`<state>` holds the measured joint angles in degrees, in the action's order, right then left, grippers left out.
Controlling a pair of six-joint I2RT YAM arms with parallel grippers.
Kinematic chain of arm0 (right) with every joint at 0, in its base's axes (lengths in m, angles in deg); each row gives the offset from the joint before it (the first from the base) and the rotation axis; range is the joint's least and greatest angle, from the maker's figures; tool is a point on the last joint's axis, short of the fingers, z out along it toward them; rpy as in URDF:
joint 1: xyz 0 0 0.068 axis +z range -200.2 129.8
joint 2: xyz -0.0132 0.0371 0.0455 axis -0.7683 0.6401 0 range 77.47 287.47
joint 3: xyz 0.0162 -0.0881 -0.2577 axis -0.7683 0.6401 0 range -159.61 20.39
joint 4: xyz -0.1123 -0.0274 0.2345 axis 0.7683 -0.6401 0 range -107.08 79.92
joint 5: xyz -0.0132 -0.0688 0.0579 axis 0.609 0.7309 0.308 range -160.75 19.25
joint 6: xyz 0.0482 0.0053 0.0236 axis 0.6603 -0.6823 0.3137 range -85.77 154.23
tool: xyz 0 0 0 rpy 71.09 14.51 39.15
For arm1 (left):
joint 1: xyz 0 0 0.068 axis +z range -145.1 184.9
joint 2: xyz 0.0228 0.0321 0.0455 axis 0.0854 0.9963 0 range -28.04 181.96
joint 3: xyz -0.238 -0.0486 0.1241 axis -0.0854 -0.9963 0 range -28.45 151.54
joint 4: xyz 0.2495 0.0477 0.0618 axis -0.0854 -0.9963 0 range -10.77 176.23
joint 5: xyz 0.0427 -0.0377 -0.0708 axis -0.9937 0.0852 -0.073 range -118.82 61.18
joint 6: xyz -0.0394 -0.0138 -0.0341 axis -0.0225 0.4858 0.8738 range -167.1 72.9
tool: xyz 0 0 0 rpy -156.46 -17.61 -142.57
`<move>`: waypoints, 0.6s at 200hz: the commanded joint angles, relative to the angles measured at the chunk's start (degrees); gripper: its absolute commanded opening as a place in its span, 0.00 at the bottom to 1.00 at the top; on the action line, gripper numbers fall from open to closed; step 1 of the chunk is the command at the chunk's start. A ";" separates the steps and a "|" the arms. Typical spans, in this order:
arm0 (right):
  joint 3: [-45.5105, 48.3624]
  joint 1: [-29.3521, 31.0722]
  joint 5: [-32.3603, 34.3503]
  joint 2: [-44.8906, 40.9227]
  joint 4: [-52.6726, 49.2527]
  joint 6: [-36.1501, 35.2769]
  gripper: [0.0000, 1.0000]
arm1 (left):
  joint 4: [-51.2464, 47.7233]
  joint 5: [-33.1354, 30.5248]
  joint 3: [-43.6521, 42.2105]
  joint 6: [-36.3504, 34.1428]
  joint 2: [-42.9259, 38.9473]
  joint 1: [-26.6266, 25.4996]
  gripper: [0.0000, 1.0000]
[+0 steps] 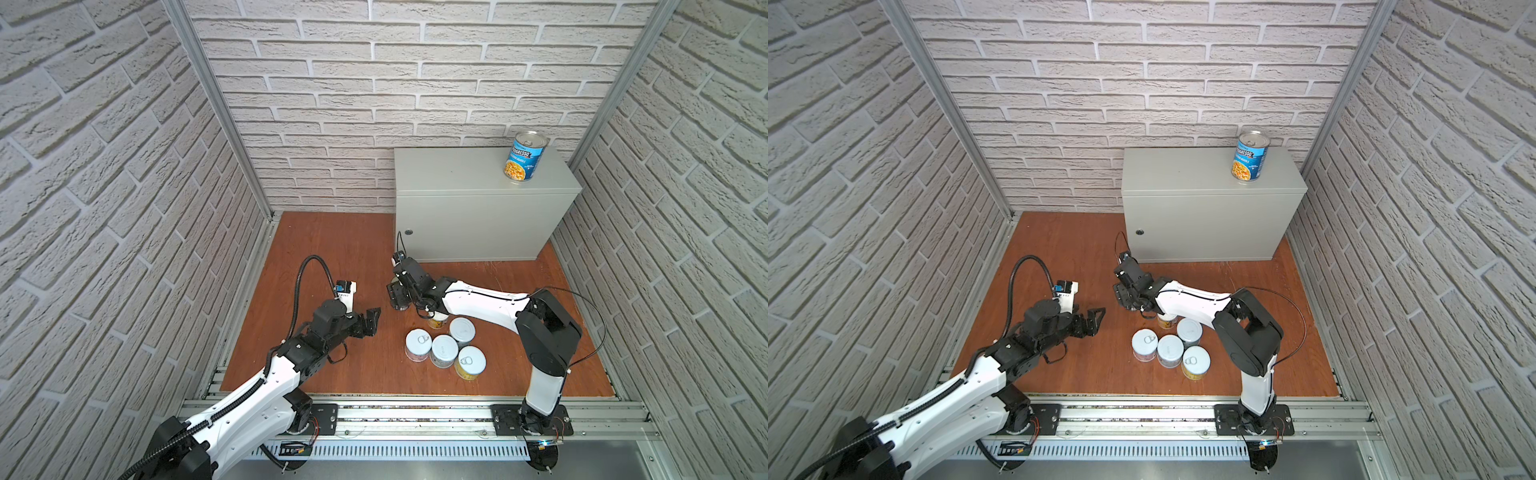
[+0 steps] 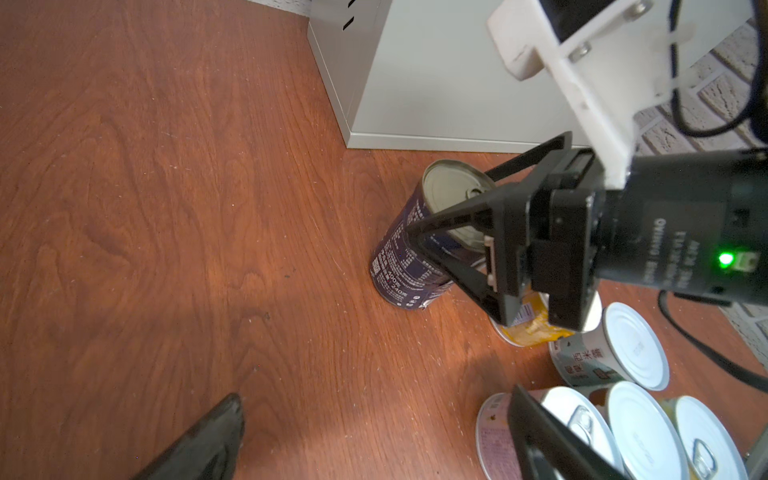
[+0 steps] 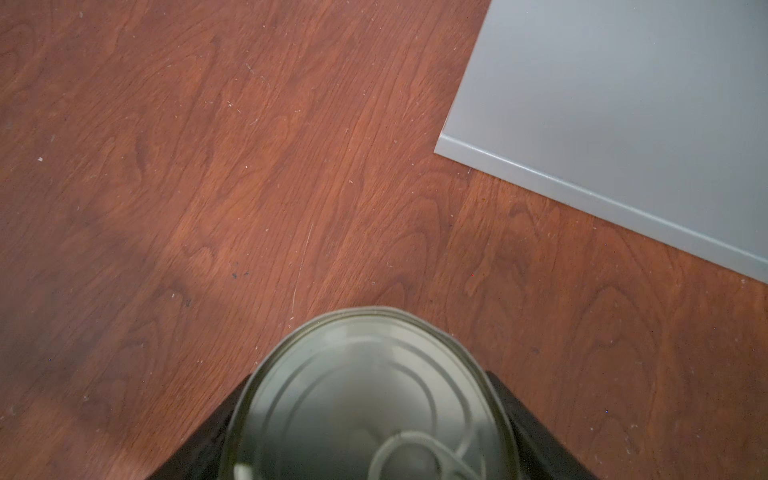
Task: Place and organize the canned foods onto the counter
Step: 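Lift the dark purple can with the right gripper toward the left gripper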
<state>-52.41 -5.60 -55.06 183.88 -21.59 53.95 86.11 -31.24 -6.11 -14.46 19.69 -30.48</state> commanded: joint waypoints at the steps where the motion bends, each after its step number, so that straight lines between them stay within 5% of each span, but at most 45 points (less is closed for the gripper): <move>1: -0.69 -0.38 0.46 -0.72 2.04 0.44 0.61 | 1.60 -0.99 -0.79 -0.03 -0.48 0.13 0.98; 120: -0.86 -4.97 -6.78 -8.38 -3.60 4.68 0.54 | 11.55 0.78 -1.28 -9.02 7.20 0.02 0.98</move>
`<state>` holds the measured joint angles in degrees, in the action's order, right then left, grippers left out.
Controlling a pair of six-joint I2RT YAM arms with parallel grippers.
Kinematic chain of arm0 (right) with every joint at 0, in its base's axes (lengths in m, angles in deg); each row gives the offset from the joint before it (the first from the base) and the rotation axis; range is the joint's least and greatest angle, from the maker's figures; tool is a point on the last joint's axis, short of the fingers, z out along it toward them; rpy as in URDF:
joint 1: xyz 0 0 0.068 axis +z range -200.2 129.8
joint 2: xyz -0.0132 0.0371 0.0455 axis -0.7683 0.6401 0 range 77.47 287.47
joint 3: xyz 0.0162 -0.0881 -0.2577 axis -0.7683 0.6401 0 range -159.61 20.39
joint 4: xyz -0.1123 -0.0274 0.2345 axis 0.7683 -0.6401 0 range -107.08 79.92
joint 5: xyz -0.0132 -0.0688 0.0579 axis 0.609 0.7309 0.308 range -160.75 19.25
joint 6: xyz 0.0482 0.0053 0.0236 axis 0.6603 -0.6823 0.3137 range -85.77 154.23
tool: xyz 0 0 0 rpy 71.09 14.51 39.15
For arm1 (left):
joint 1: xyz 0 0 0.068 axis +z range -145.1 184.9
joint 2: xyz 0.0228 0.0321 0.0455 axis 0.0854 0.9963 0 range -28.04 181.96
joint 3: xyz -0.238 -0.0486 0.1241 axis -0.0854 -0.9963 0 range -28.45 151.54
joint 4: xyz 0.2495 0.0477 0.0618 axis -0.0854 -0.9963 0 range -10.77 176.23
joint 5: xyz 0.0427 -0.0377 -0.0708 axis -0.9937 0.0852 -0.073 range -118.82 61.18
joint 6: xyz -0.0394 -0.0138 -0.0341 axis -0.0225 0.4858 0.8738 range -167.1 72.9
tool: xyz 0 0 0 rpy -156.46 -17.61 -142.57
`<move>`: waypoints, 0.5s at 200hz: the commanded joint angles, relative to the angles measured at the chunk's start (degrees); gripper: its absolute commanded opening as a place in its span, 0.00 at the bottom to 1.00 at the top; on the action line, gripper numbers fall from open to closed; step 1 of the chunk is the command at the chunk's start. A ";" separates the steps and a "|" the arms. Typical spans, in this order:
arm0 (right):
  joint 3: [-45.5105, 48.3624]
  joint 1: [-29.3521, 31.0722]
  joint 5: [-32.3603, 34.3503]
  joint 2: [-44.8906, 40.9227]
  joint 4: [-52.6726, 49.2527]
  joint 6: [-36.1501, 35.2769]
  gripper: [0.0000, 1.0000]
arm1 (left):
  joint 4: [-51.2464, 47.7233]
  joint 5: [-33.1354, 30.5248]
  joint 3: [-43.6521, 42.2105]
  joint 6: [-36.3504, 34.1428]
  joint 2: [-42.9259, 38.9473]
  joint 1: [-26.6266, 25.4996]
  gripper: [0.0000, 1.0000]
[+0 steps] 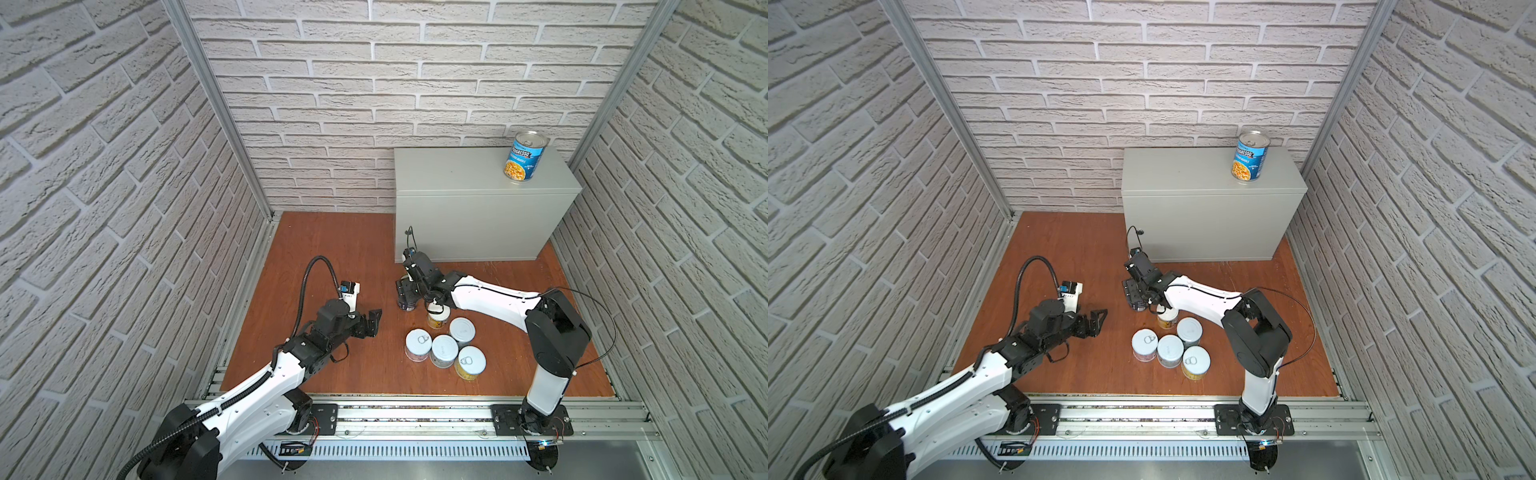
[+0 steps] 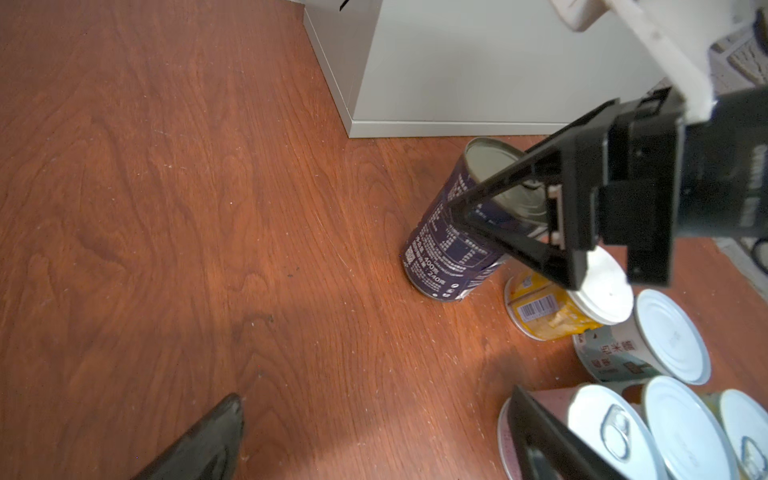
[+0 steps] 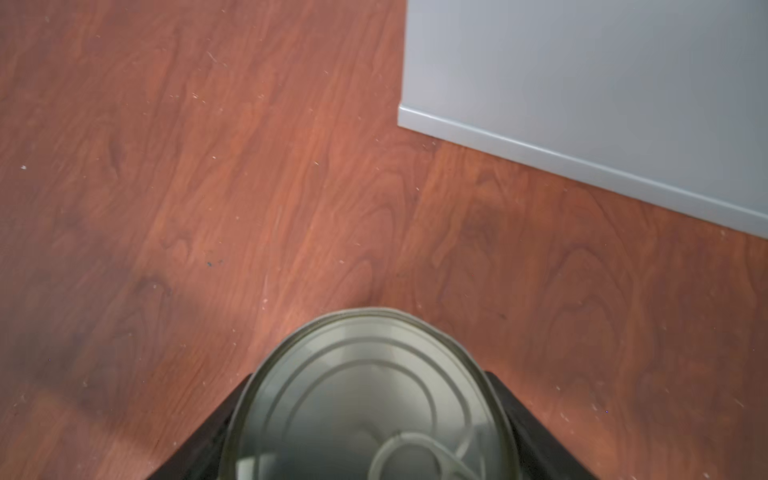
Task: Place and organize the canned foods onto the counter
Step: 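Lift the dark purple can with the right gripper toward the left gripper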
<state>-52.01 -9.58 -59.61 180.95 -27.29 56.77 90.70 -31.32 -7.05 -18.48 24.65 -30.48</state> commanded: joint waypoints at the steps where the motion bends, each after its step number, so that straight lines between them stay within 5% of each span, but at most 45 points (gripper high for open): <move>1: -1.25 -1.08 -2.29 -5.51 2.06 1.92 0.54 | 7.22 0.98 -0.33 -5.12 2.33 0.03 0.98; 100: -5.91 -4.06 -10.87 -7.74 -3.35 4.78 0.53 | 18.88 12.90 2.50 -13.02 11.37 -2.79 0.98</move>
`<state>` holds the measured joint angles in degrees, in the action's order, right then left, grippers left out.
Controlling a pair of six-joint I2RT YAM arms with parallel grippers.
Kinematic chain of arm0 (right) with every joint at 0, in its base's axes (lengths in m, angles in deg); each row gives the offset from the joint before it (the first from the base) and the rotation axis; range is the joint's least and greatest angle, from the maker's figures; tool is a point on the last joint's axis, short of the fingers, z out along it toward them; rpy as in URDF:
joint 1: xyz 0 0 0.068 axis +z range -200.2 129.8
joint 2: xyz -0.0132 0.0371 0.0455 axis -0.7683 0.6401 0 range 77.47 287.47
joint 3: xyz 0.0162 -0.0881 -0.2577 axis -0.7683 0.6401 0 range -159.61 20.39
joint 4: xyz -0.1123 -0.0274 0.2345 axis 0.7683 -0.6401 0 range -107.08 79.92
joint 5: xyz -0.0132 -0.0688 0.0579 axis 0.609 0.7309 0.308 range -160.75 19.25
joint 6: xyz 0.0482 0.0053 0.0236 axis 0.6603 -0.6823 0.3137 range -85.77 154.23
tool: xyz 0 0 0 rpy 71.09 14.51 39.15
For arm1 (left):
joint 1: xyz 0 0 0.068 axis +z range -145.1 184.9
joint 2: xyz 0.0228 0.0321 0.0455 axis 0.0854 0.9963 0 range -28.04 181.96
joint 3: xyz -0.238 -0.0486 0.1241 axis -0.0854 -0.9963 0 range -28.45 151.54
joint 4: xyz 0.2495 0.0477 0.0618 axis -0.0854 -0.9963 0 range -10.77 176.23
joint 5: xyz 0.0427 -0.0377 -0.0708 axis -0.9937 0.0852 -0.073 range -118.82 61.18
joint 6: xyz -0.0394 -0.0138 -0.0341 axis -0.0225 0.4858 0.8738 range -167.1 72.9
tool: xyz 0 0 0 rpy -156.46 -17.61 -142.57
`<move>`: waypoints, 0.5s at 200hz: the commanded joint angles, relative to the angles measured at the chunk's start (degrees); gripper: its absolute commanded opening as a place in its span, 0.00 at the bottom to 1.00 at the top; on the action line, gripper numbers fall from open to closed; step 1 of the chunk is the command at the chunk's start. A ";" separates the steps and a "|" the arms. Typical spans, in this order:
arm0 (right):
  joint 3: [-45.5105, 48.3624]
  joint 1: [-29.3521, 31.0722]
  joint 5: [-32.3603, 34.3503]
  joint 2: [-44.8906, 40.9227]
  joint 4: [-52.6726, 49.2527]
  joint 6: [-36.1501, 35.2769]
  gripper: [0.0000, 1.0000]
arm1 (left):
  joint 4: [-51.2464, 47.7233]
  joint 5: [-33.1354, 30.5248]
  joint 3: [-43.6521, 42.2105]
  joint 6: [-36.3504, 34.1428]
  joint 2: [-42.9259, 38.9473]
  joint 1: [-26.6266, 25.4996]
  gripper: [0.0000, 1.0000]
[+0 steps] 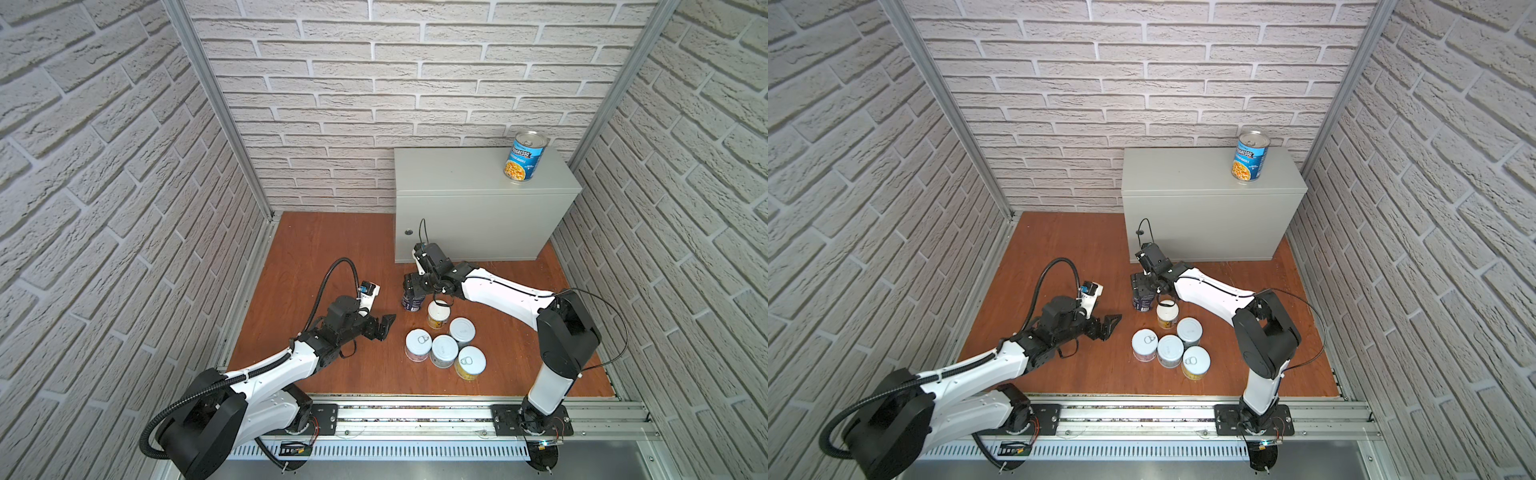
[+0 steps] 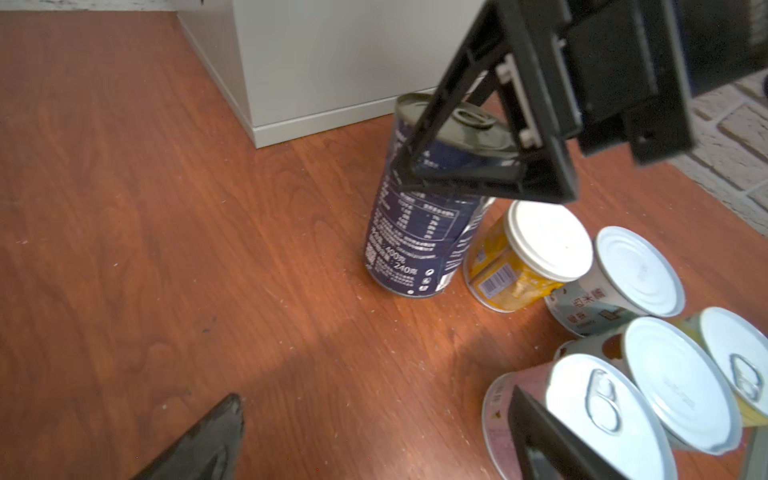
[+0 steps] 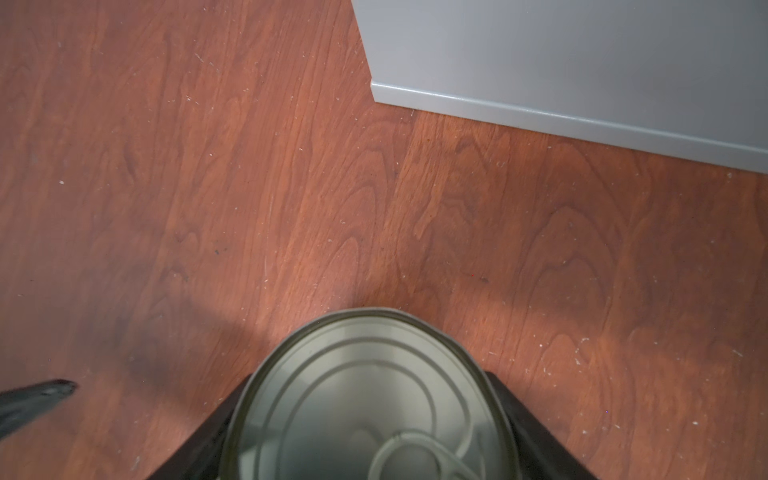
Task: Place and organize the canned foods onto the counter
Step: 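Lift the dark purple can with the right gripper toward the left gripper, then close the left gripper on the purple can held by the right gripper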
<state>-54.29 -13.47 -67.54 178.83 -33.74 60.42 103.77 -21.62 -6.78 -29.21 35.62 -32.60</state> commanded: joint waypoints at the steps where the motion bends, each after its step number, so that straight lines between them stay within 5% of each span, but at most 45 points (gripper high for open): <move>1: -3.64 -0.21 -3.11 -5.79 3.09 1.14 0.53 | 5.82 3.27 2.23 -2.31 0.41 -0.70 0.98; 100: -1.57 -0.34 -10.24 -13.38 3.01 3.49 0.54 | 12.30 8.47 3.51 -2.95 3.04 -2.56 0.98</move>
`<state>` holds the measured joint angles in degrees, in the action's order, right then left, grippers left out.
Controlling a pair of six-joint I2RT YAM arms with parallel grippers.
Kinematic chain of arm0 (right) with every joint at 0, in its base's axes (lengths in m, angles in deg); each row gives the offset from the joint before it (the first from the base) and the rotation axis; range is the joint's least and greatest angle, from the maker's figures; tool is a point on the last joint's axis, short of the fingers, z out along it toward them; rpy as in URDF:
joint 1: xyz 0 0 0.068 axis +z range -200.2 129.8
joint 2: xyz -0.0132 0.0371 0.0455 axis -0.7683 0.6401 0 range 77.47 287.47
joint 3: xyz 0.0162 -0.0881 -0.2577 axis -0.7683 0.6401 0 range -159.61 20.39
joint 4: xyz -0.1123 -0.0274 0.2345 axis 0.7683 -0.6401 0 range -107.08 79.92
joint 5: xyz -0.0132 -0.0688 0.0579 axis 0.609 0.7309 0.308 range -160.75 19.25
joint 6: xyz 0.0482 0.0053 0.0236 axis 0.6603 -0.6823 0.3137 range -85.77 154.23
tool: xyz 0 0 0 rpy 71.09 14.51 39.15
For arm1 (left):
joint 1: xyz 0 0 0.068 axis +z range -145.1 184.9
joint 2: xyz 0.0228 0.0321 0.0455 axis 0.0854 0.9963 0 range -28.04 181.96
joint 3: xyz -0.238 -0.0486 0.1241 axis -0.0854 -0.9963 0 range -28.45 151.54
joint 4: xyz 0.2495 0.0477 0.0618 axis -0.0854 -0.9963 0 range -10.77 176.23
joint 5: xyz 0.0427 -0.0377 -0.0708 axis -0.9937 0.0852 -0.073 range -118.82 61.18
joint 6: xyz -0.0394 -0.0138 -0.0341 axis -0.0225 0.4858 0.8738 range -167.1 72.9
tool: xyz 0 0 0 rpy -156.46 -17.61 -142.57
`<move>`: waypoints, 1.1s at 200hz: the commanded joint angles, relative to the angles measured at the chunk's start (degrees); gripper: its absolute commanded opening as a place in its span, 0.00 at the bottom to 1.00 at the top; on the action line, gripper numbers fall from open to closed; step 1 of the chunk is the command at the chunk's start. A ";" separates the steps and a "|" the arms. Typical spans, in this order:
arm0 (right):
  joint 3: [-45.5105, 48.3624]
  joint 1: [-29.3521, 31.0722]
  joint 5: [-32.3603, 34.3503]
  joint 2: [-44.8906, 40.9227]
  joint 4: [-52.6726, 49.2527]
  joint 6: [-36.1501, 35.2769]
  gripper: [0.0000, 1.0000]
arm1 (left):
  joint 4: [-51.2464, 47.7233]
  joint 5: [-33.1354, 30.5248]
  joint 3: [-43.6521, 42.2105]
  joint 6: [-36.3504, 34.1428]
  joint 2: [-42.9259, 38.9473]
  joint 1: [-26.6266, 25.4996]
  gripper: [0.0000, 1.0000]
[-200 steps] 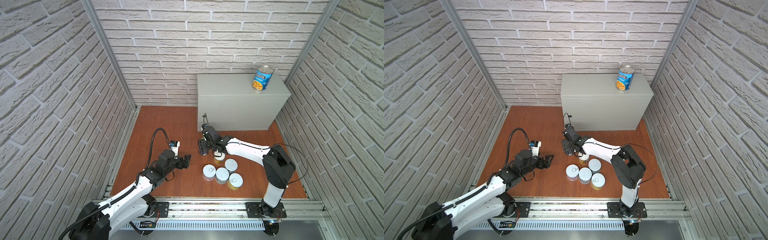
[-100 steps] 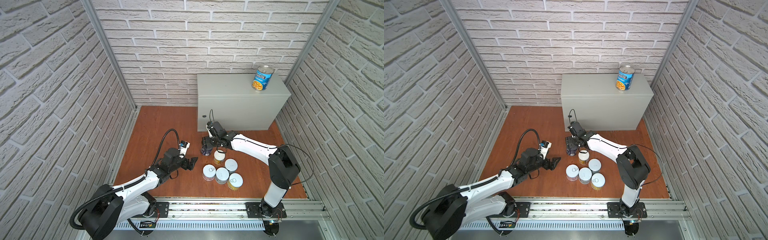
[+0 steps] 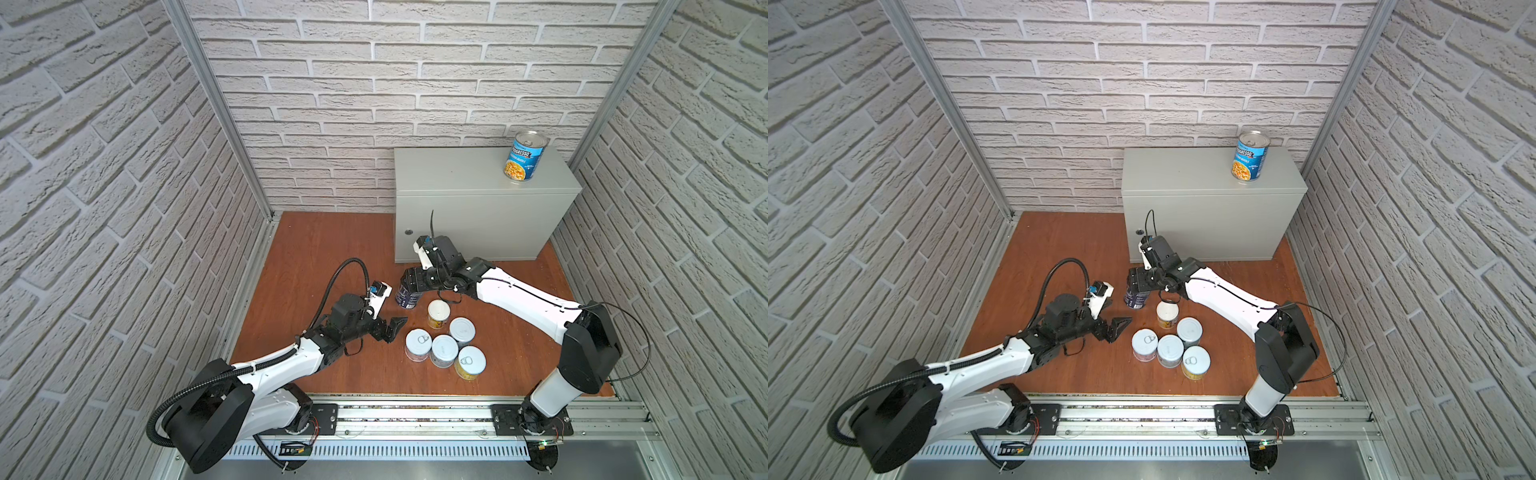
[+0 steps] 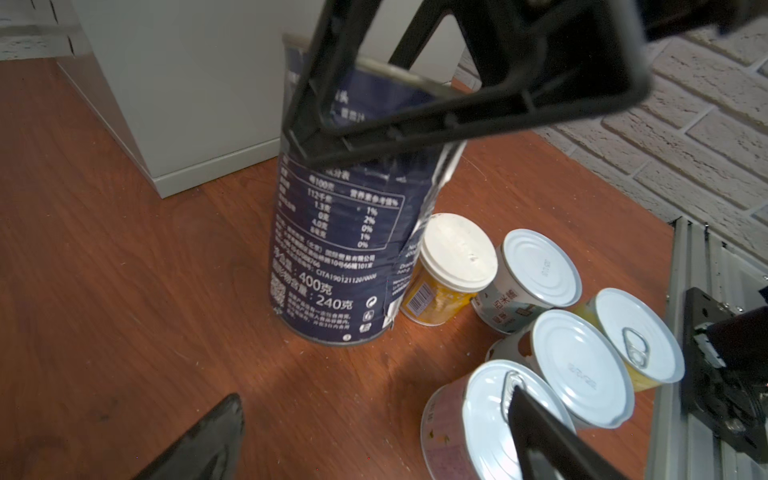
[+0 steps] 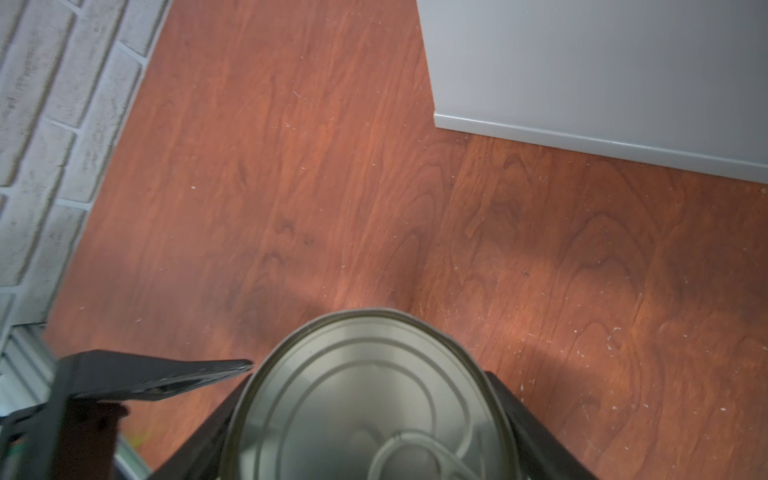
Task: Place and organize the canned foods onto the counter
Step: 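Close the left gripper on the purple can held by the right gripper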
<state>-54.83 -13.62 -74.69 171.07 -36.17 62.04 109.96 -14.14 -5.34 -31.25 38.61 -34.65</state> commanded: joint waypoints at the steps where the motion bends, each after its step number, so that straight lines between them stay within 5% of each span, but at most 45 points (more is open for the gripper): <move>1: -0.96 -0.19 -3.18 -5.71 5.43 1.88 0.54 | 6.18 0.94 2.13 -0.91 0.05 -0.47 0.98; 112: 4.43 -0.37 -10.77 -16.27 1.60 1.94 0.54 | 8.94 4.79 5.79 -4.52 2.39 -0.42 0.98; 220: 6.21 -1.42 -22.50 -13.94 6.61 4.24 0.55 | 11.43 6.57 6.94 -5.10 4.96 -0.59 0.98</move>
<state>-48.36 -15.09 -89.92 157.74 -38.16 64.18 117.15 -7.28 0.12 -35.12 43.09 -35.24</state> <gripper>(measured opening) 0.774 0.982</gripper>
